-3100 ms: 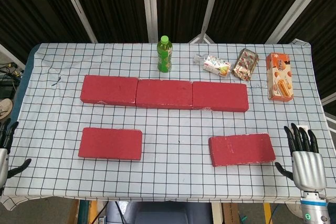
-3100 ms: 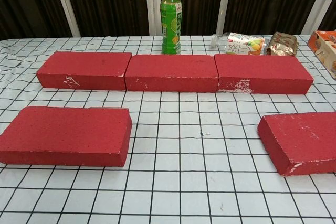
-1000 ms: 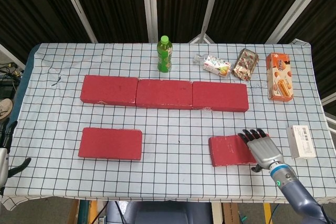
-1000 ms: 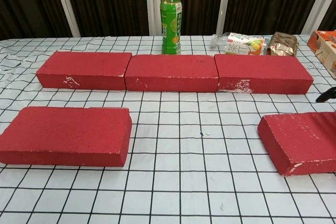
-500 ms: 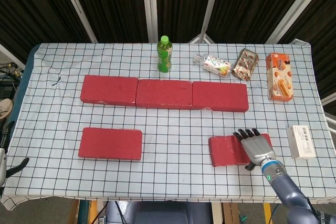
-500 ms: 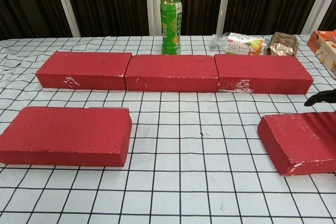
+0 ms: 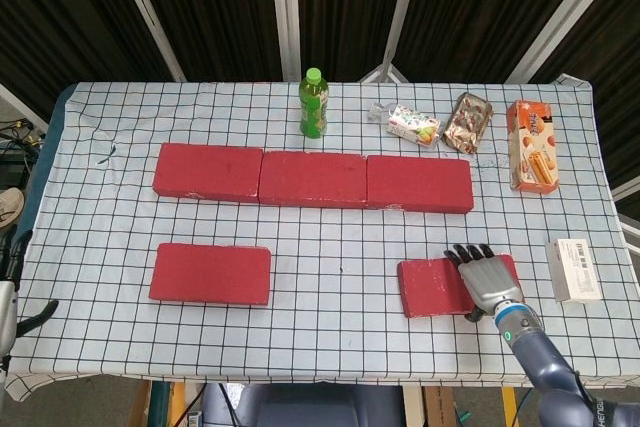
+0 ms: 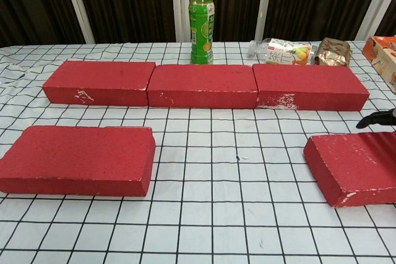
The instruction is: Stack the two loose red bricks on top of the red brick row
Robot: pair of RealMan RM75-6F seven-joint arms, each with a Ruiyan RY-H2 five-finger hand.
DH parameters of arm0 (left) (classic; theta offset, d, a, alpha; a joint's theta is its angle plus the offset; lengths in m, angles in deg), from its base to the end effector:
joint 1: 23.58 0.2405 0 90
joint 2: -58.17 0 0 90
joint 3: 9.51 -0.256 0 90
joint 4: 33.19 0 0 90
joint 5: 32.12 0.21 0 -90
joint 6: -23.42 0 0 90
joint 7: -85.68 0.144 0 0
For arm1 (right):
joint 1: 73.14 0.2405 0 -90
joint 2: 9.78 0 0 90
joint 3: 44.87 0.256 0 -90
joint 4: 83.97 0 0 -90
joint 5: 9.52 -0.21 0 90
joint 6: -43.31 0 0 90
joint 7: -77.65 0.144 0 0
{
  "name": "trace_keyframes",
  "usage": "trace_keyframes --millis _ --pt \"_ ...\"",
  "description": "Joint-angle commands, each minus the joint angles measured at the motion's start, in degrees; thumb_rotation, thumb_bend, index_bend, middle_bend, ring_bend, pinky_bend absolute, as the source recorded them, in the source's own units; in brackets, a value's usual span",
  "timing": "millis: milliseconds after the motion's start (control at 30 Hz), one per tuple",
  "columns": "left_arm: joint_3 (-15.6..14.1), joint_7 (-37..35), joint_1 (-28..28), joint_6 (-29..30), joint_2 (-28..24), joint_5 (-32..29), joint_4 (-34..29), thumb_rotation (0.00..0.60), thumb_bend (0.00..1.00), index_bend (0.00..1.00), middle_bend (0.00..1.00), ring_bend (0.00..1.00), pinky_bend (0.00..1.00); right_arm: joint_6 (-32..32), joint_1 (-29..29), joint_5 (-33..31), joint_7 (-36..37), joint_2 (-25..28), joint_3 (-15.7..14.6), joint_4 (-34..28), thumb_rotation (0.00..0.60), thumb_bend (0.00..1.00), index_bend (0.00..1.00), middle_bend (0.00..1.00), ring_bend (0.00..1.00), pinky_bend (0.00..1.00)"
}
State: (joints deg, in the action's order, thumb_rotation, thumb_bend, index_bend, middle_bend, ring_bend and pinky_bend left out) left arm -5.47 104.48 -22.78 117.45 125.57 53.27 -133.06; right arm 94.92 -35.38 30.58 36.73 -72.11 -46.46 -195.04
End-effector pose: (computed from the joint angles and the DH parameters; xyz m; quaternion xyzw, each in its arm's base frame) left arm -0.2897 0.1528 0.1562 -0.5599 -0.3333 -0.3548 0.6705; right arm -0.2357 -0.2636 0.0702 0.7678 -0.4366 0.1056 0.4569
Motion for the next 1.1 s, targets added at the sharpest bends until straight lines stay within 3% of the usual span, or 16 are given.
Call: trace_keyframes --millis 33,800,1100 --pt "0.06 0.28 -0.05 -0.08 0.13 -0.16 -0.01 0.6 0.0 0.0 0.0 0.0 0.05 -0.07 0.25 -0.02 0.38 -0.47 -0.33 0.56 0.6 0.19 0.0 0.0 0.0 0.0" --pt "0.22 1.27 -0.06 -0.21 0.52 -0.87 -0.37 0.6 0.0 0.0 0.0 0.0 0.05 0.6 1.88 0.48 2.29 -3.0 -1.88 3.48 0.6 0.19 0.0 0.01 0.0 0.0" --pt "0.14 1.57 -0.09 -0.26 0.64 -0.78 -0.47 0.6 0.0 0.0 0.0 0.0 0.05 1.4 2.47 0.54 1.69 -3.35 -2.68 3.53 0.6 0.19 0.05 0.15 0.04 0.0"
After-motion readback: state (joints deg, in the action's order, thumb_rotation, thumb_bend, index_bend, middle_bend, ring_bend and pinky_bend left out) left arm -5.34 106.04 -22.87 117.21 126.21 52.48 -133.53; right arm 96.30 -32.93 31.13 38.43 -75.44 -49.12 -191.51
